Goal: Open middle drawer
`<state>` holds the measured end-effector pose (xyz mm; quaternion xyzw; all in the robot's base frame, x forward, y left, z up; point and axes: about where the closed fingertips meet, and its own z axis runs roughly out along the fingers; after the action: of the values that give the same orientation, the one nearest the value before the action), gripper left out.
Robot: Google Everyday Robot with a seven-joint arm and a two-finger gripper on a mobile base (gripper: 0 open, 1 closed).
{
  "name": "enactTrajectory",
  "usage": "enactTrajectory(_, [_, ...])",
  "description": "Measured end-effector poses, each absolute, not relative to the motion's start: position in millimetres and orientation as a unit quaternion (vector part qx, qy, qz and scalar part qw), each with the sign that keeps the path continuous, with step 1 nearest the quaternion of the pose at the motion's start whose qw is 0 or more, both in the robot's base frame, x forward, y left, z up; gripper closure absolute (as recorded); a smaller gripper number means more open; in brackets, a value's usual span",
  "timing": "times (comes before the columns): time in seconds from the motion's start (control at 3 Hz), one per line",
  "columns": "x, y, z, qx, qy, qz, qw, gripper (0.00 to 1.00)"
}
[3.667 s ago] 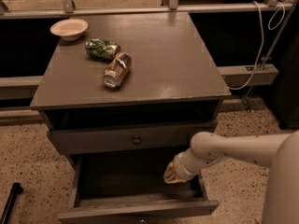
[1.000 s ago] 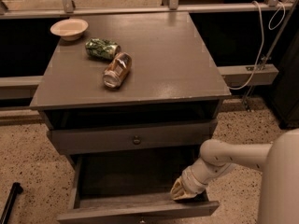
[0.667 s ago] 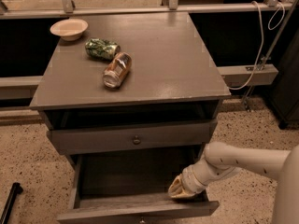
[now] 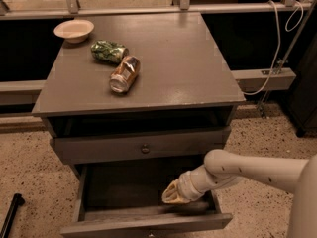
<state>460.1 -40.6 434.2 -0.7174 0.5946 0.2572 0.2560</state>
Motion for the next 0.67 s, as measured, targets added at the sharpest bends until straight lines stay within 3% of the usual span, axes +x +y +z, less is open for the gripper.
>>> enactTrajectory(0.33, [466.2,-7.3,424.3,-0.729,0.579,0.244,0.272,1.0])
enactTrajectory(0.67, [466.6,-7.1,423.0,-0.731,0.575,0.243,0.274,1.0])
